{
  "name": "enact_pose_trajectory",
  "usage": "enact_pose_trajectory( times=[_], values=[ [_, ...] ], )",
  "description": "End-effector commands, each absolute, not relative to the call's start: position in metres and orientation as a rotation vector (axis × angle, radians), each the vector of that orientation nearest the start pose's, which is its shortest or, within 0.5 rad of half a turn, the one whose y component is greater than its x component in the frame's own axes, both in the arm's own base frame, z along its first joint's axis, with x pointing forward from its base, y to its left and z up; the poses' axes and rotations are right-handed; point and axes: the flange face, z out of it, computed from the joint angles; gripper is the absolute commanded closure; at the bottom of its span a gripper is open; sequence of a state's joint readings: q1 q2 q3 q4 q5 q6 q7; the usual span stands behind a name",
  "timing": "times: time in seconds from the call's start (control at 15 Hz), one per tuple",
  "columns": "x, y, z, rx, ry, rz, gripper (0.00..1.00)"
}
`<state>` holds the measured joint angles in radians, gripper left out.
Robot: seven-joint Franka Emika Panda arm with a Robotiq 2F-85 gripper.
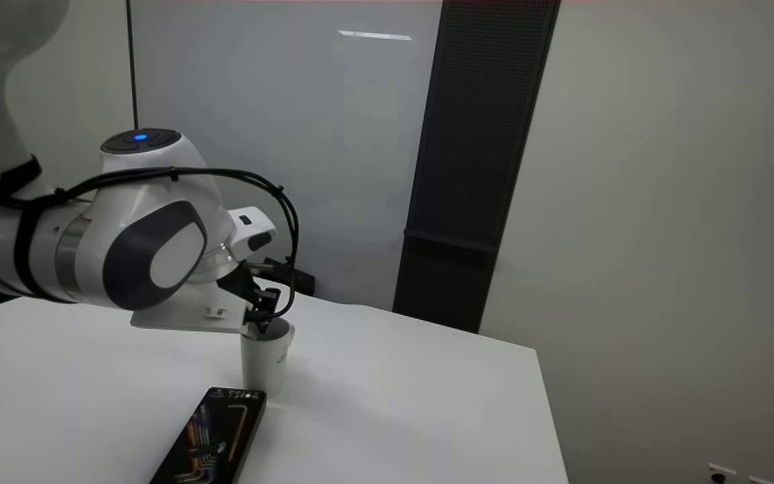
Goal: Remove the marker from the cup and put it on the table
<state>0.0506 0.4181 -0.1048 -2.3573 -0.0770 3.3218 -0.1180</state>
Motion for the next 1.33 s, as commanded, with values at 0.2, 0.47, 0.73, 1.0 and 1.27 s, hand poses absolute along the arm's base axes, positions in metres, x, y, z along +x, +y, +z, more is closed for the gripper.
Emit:
enact_pose_trajectory(
  times=[0.2,0.47,0.73,1.0,1.27],
  values=[
    [0.557,-0.035,0.217,-3.152,-0.128,-0.825,0.97],
    [0.565,-0.041,0.224,-3.185,-0.045,-0.77,0.94],
    [0.573,-0.036,0.236,-3.195,-0.032,-0.743,0.94],
    [0.58,-0.026,0.255,-3.187,-0.044,-0.77,0.94],
    [0.588,-0.013,0.289,-3.172,-0.094,-0.842,0.94]
  ],
)
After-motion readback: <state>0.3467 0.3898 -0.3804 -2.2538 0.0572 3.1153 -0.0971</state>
